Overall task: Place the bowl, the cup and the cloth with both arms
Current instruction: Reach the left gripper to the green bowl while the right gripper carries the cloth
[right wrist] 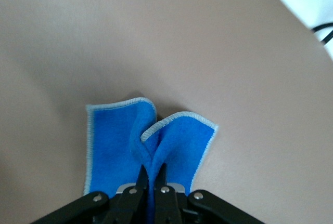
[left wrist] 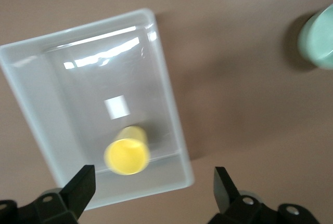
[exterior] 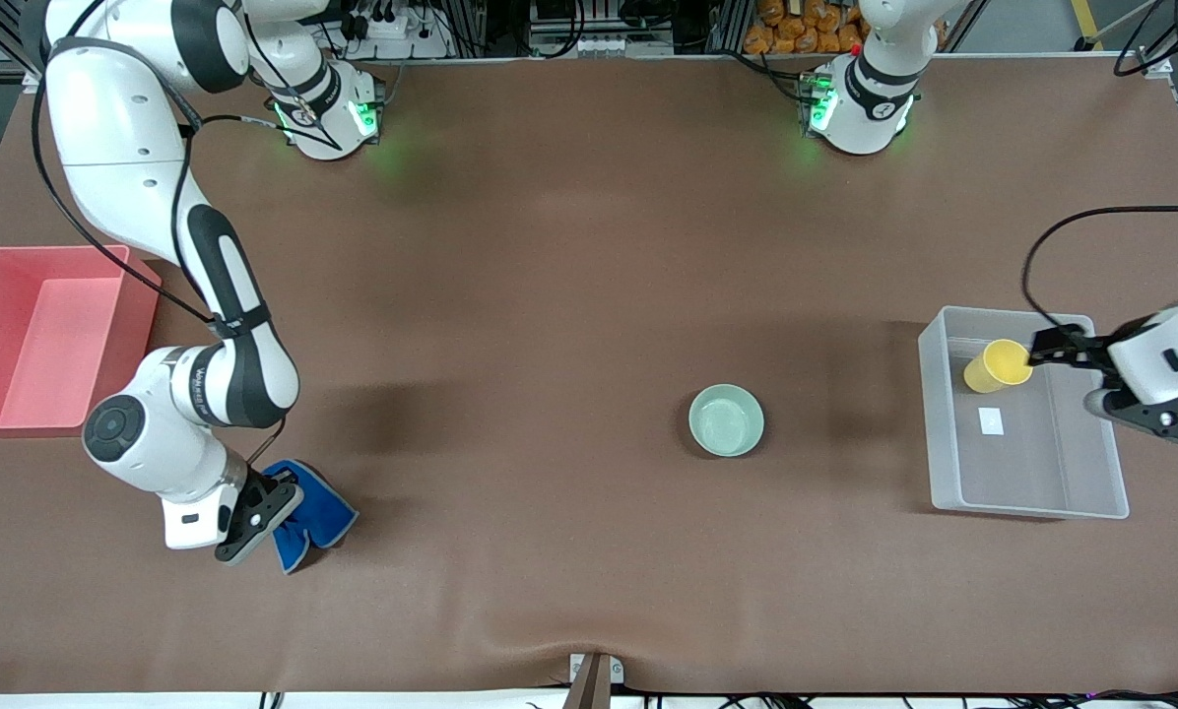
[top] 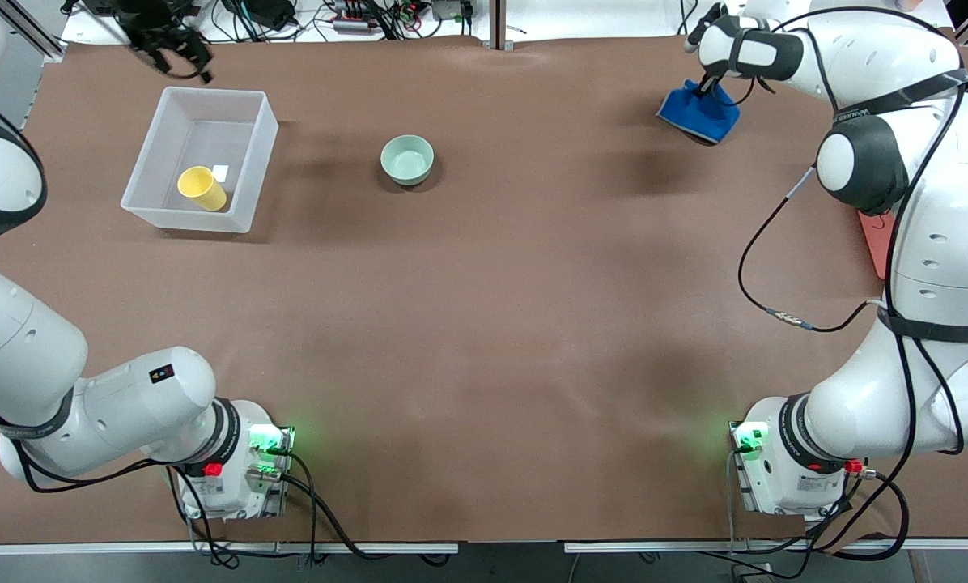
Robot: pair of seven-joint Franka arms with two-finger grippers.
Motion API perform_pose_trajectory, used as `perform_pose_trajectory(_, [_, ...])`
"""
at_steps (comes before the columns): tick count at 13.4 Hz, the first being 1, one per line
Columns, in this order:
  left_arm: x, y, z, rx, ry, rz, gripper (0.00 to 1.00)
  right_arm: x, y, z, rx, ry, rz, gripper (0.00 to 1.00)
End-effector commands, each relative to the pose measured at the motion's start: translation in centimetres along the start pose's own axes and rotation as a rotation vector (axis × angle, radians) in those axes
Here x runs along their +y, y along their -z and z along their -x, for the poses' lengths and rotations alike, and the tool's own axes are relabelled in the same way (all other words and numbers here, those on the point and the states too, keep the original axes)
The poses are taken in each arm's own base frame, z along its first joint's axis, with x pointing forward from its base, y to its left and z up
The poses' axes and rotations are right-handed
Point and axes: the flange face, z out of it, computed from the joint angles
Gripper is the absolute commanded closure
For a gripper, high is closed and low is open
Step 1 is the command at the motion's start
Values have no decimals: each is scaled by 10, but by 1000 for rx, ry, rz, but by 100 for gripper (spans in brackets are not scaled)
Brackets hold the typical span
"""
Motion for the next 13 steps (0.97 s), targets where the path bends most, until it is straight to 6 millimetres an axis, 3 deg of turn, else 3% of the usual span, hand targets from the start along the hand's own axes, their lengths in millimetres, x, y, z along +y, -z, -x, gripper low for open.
perform_pose_trajectory(1, [58, -7, -20, 21, 161, 90, 0, 7, 44, -5, 45, -24, 11, 100])
perform_pose_trajectory(4, [111, -69, -41, 70, 271, 97, 0, 14, 104, 6, 28, -48, -42, 100])
perform_pose_trajectory(5, [126, -101, -45, 83, 288, 112, 0, 14, 127, 6, 27, -68, -49, 100])
perform_pose_trajectory(7, [141, -149, -50, 114, 306, 149, 0, 20, 170, 21, 6, -134, -86, 100])
perform_pose_trajectory(11, [205, -199, -64, 88, 330, 155, 0, 41, 243, 81, -29, -227, -123, 100])
perform_pose_trajectory(13, [224, -226, -69, 78, 375, 104, 4, 45, 279, 106, -56, -246, -127, 100])
